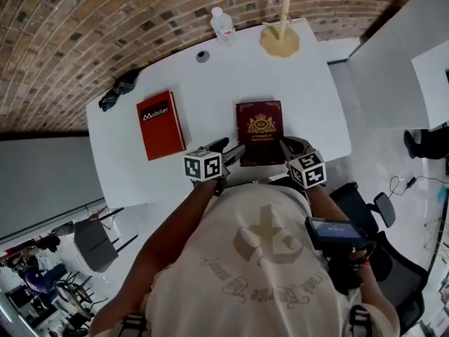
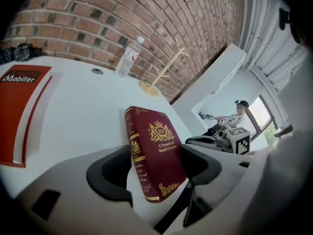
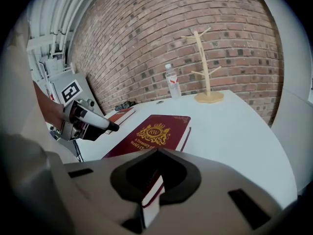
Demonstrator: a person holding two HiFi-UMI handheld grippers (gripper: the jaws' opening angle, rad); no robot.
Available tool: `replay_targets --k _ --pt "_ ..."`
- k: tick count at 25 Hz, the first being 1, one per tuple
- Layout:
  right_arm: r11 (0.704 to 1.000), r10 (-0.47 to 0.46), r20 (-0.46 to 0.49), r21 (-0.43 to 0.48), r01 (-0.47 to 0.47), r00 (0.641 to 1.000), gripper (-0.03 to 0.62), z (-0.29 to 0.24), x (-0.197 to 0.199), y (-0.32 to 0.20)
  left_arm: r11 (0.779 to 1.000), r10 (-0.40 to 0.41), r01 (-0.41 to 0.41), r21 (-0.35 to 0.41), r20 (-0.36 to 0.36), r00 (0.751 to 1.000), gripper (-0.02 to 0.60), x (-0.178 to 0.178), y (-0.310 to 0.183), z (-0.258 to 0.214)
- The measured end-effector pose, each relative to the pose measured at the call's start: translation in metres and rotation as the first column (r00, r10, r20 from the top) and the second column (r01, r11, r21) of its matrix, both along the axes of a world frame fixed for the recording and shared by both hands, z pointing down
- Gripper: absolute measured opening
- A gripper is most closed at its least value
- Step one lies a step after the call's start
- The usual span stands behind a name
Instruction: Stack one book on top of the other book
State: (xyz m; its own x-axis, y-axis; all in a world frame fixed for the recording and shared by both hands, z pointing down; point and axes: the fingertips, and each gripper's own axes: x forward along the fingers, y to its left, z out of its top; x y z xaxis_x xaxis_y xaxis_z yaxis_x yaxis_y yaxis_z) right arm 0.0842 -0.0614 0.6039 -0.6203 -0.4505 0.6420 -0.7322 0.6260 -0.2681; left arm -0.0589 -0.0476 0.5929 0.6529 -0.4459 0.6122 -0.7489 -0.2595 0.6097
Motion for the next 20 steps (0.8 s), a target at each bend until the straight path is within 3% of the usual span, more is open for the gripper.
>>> replay_targets --k 7,11,20 --pt "0.993 -0.119 -0.08 -0.023 0.117 0.99 0.021 0.014 -0.006 0.008 0.986 -0.089 0.079 -0.15 -0.063 0.994 0.321 0.002 -0.013 0.031" --pt "0.991 -0.132 -0.059 -0.04 0.13 0.989 0.021 0.012 -0.003 0.011 0.974 -0.106 0.087 -0.208 -0.081 0.991 0.325 0.01 -0.019 0.043" --pt "0.984 -0.174 -0.023 -0.047 0.172 0.985 0.021 0.012 -0.011 0.007 0.961 -0.1 0.083 -0.265 -0.052 0.994 0.331 0.018 -0.028 0.057"
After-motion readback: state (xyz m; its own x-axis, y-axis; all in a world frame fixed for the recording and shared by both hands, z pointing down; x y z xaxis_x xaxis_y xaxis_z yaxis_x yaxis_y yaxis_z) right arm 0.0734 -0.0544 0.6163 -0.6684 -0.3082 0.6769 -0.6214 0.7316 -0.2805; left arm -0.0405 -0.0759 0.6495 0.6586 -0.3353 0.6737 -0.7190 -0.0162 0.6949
